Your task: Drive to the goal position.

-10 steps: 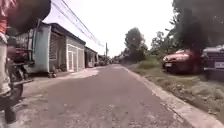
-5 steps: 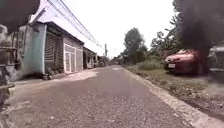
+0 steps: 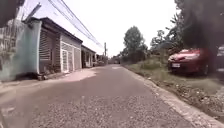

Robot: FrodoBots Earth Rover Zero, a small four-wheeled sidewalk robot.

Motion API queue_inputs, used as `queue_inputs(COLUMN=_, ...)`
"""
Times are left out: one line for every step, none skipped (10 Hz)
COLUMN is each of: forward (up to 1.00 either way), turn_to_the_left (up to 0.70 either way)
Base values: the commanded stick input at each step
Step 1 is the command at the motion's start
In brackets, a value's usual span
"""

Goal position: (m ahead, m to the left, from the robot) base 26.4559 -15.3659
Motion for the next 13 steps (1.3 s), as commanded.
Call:
queue_inputs(forward=0.7, turn_to_the_left=0.02)
queue_inputs(forward=0.7, turn_to_the_left=0.3)
queue_inputs(forward=0.7, turn_to_the_left=0.34)
queue_inputs(forward=0.7, turn_to_the_left=0.2)
queue_inputs(forward=0.7, turn_to_the_left=0.05)
queue_inputs(forward=0.7, turn_to_the_left=0.0)
queue_inputs(forward=0.7, turn_to_the_left=0.0)
queue_inputs(forward=0.7, turn_to_the_left=0.0)
queue_inputs(forward=0.7, turn_to_the_left=0.0)
queue_inputs(forward=0.7, turn_to_the_left=0.0)
queue_inputs(forward=0.7, turn_to_the_left=0.0)
queue_inputs(forward=0.7, turn_to_the_left=0.0)
queue_inputs(forward=0.7, turn_to_the_left=0.0)
